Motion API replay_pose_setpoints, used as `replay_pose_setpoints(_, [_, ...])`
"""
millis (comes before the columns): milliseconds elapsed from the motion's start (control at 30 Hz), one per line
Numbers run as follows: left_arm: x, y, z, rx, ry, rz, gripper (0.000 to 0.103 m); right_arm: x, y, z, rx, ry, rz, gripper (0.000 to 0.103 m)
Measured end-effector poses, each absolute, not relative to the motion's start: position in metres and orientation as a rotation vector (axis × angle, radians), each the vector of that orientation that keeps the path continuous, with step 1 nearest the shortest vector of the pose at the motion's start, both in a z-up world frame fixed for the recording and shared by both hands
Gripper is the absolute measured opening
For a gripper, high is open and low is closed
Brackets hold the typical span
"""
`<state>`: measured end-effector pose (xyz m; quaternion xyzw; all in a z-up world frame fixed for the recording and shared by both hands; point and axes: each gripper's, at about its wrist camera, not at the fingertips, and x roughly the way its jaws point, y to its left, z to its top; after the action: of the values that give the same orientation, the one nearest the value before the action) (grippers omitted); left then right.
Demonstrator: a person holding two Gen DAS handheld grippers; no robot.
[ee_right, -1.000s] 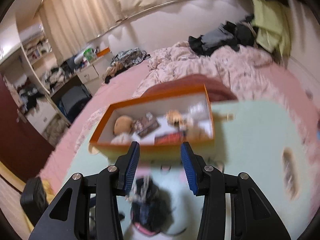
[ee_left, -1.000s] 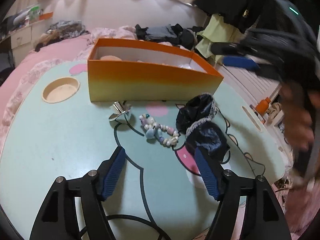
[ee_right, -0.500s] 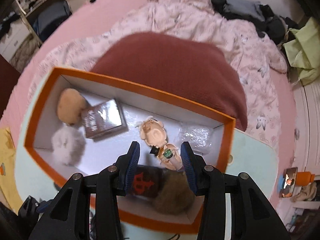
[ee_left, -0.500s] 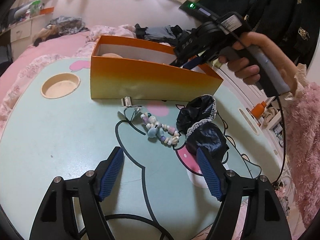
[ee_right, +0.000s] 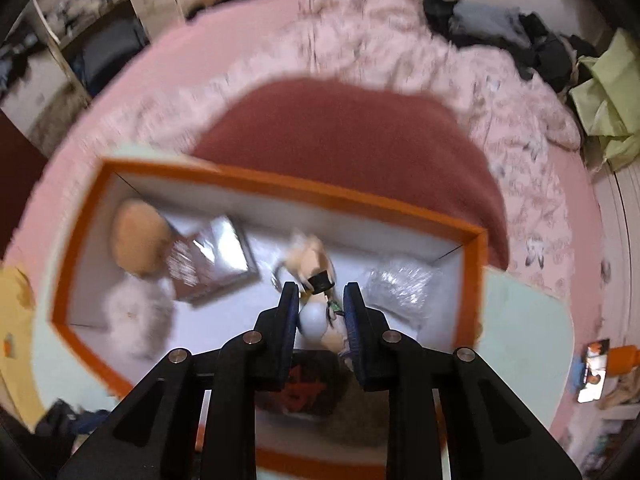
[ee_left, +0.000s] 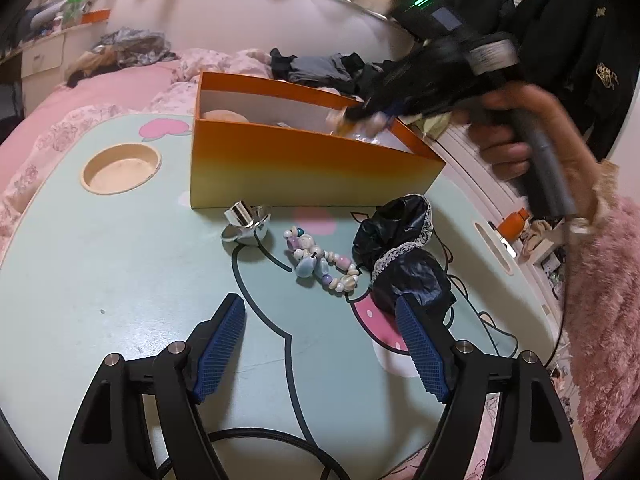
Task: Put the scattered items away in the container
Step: 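Grasp the doll figurine inside the box with the right gripper, then carry the figurine out and stand it on the table, right gripper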
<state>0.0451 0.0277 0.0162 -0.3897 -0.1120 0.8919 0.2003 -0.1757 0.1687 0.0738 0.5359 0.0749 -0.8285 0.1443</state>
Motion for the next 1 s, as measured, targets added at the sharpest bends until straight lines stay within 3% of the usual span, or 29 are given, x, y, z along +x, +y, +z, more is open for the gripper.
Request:
replay_pose_setpoints(200, [0.044, 0.027, 0.016, -1.090, -0.313, 2.495, 0.078, -0.125, 0.189, 0.147, 1.255, 0.002, -2.450, 0.024])
replay_pose_setpoints(367, [0.044, 0.026, 0.016, -1.091, -0.312, 2.497, 0.078, -0.078, 0.207, 0.165, 1.116, -0.107, -2.488, 0.024])
replay_pose_setpoints(633, [0.044, 0.028, 0.016, -1.101, -0.286, 2.508, 0.079, -0.029, 0.225, 0.092, 1.199, -0.368, -2.374, 0.024])
replay_pose_setpoints(1000, [0.045, 0.030, 0.016, -1.105, -0.275, 2.515, 0.079, -0.032, 0.219, 0.017, 1.353, -0.523, -2.305, 0.025])
